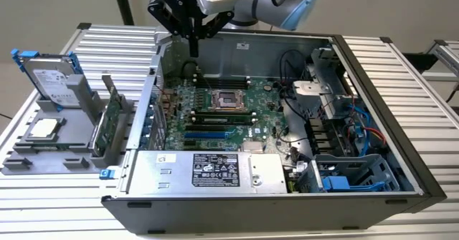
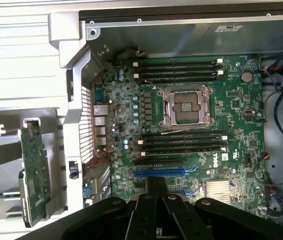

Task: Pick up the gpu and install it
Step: 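Reach for the gpu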

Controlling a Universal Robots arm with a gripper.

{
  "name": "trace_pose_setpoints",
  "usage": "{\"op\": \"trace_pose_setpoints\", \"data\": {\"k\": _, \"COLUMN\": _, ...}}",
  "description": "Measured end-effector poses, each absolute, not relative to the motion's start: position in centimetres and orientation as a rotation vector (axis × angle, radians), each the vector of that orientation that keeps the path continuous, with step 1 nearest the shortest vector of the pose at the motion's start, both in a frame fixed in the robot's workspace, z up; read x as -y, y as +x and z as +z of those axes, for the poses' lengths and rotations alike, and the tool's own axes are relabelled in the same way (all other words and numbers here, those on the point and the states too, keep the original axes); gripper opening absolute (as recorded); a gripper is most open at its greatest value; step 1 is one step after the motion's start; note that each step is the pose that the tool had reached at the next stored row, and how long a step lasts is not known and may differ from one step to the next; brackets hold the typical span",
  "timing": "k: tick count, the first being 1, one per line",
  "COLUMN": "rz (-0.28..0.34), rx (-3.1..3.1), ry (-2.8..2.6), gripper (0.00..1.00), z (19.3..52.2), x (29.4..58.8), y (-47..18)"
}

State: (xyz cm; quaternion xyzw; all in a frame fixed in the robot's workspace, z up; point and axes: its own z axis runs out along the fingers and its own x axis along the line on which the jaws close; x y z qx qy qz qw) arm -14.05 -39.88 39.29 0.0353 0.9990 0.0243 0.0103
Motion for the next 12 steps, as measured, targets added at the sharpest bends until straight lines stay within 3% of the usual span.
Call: {"op": "trace_pose_setpoints", "data": {"k": 12, "rz": 0.076, "rx": -3.118, "ry": 0.110, "gripper": 0.00, "z": 39.29, "x": 39.88, "y": -14.99}}
